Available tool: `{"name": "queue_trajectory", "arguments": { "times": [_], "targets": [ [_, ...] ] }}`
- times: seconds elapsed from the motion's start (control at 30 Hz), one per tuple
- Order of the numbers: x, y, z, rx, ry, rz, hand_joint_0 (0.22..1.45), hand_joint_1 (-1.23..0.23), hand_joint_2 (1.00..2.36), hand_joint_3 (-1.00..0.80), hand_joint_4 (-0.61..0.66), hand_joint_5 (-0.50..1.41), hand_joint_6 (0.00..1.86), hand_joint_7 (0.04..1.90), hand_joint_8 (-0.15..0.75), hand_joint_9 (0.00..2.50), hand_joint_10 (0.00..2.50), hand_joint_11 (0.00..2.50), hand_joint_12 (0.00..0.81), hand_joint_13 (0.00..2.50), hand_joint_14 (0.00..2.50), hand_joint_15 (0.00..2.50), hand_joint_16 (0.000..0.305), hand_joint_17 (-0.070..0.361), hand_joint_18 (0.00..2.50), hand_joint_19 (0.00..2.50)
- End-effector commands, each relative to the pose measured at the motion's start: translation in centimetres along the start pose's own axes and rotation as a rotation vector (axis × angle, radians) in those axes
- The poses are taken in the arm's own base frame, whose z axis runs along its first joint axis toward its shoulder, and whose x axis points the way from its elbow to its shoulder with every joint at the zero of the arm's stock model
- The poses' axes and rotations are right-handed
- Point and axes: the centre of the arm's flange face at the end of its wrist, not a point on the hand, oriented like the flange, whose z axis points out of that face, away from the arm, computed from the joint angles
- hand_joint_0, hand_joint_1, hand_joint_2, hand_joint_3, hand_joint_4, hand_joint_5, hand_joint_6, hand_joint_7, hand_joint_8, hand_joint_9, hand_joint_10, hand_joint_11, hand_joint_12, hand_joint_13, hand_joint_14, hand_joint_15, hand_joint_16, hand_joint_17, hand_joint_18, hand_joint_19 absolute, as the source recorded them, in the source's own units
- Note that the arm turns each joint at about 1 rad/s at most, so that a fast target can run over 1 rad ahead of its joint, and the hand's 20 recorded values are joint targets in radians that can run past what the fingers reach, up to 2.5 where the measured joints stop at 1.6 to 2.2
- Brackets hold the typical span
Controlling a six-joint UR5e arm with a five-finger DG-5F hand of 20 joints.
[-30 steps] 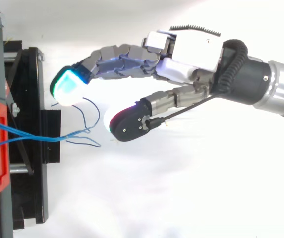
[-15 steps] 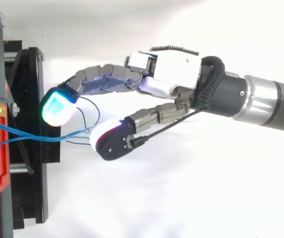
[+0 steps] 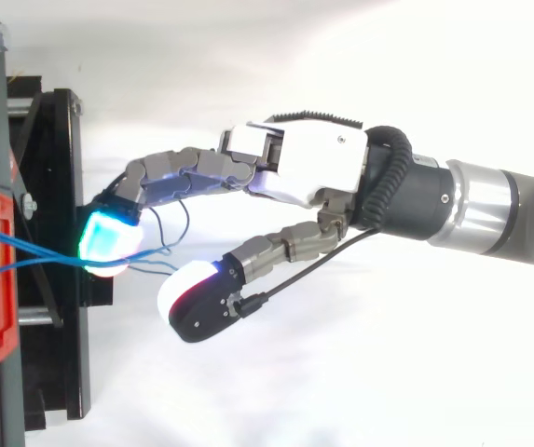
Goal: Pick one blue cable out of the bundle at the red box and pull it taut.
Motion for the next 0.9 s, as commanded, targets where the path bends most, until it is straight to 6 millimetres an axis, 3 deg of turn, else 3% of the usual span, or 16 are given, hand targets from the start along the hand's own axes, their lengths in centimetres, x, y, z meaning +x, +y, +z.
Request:
{"name": "queue_trajectory", "arguments": {
  "times": [0.0, 0.57, 0.67, 0.87],
  "targets": [
    [0.2, 0.1, 0.1, -0.008, 0.002, 0.001, 0.58, -0.77, 1.00, -0.50, 0.35, -0.13, 0.50, 1.01, 0.295, 0.43, 0.00, 0.03, 0.361, 0.36, 0.00, 0.12, 0.049, 0.111, 0.31, 0.15],
    [0.9, 0.4, 0.3, -0.042, 0.008, -0.024, 0.61, -0.77, 1.00, -0.48, 0.34, -0.13, 0.50, 1.06, 0.304, 0.51, 0.00, 0.13, 0.358, 0.44, 0.01, 0.15, 0.048, 0.108, 0.39, 0.19],
    [1.4, -1.7, 0.5, -0.054, 0.010, -0.032, 0.62, -0.77, 1.00, -0.47, 0.34, -0.12, 0.50, 1.06, 0.306, 0.52, 0.00, 0.14, 0.359, 0.45, 0.01, 0.16, 0.048, 0.108, 0.41, 0.20],
    [1.5, -1.8, 1.1, -0.075, 0.015, -0.004, 0.62, -0.76, 1.00, -0.48, 0.35, -0.12, 0.50, 1.06, 0.315, 0.56, 0.01, 0.16, 0.358, 0.48, 0.01, 0.18, 0.048, 0.107, 0.43, 0.22]
  ]
}}
